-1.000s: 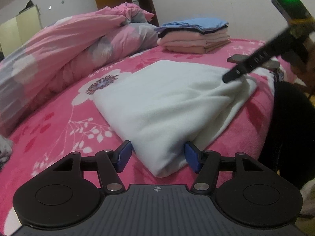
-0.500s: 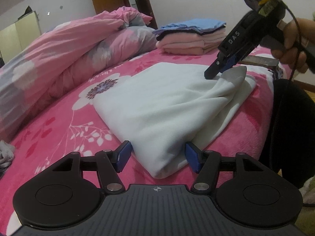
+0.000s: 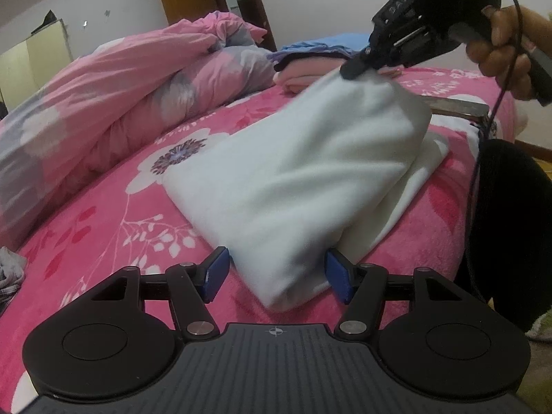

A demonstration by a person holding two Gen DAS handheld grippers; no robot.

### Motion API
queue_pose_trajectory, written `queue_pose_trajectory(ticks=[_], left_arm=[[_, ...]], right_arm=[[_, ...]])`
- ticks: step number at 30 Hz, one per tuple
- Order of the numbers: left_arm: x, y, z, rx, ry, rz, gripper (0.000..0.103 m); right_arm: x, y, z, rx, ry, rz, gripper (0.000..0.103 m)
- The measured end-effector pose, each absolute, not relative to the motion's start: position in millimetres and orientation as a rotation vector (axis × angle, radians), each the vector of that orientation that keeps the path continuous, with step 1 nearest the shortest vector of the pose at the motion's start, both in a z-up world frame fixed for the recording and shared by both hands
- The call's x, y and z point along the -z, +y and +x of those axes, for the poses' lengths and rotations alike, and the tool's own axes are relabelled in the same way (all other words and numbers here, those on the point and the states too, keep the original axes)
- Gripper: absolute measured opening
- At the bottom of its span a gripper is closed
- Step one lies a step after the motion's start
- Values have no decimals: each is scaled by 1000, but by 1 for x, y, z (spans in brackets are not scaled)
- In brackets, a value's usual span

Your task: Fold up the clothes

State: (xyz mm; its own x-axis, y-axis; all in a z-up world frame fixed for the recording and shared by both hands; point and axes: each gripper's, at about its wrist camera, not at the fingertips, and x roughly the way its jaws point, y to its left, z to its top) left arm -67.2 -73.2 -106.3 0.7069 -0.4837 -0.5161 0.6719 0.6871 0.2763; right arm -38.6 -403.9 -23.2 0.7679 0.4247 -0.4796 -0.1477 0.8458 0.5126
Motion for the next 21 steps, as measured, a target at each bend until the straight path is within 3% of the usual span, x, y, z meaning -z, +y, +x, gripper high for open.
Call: queue_pose_trajectory(ticks=[14, 21], left_arm=[[95, -68, -70, 705, 441, 502, 61], [101, -68, -54, 732, 563, 396, 61]], right_arm=[[46, -437, -34, -285, 624, 517, 4], [80, -452, -35, -234, 697, 576, 7]])
